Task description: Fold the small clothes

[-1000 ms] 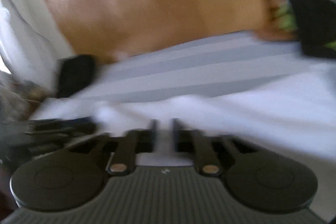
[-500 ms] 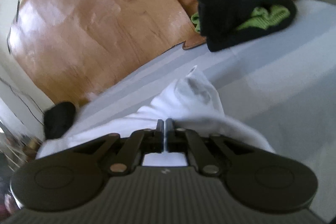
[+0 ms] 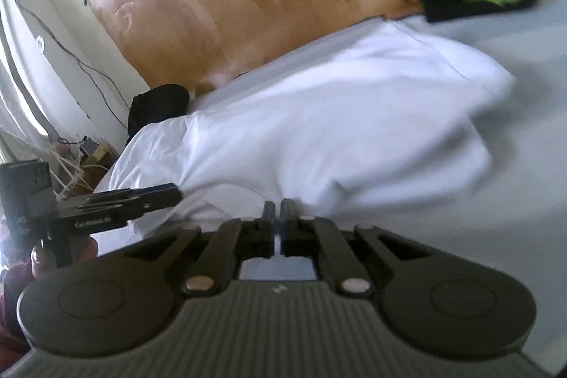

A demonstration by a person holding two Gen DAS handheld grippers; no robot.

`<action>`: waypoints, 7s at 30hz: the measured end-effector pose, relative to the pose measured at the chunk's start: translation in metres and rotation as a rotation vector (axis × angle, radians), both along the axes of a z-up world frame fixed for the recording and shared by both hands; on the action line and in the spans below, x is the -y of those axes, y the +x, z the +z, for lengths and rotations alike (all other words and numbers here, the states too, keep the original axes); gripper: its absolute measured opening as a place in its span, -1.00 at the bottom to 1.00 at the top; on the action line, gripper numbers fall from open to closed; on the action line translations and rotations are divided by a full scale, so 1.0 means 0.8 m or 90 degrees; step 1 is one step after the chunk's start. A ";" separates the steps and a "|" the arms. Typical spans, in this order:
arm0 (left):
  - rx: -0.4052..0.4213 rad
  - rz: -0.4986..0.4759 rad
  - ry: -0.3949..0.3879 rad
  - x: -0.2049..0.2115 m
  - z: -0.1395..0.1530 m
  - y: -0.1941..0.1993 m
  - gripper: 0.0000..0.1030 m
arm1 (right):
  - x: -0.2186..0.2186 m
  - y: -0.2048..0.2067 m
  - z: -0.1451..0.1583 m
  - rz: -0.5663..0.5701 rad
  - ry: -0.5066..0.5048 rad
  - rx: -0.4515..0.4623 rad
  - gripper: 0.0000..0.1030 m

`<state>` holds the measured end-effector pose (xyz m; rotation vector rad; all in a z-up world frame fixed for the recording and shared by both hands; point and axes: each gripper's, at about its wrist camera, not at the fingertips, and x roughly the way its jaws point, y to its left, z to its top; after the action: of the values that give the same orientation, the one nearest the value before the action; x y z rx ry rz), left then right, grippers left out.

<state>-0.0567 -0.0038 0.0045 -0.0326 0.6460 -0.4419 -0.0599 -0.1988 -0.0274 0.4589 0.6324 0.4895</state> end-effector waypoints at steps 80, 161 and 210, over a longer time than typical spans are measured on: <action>-0.012 0.233 -0.215 -0.222 0.043 0.057 0.99 | -0.092 0.078 0.083 0.037 0.044 0.041 0.23; -0.107 -0.019 -0.291 0.056 0.057 0.177 -0.18 | -0.019 0.030 0.136 -0.126 -0.074 0.253 -0.51; 0.189 0.169 0.067 0.167 0.003 0.099 1.00 | 0.004 0.041 0.032 -0.434 -0.006 0.080 0.56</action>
<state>0.0223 -0.1377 0.0073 0.0459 0.3637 -0.1506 -0.0270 -0.2017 -0.0017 0.5948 0.3249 -0.1324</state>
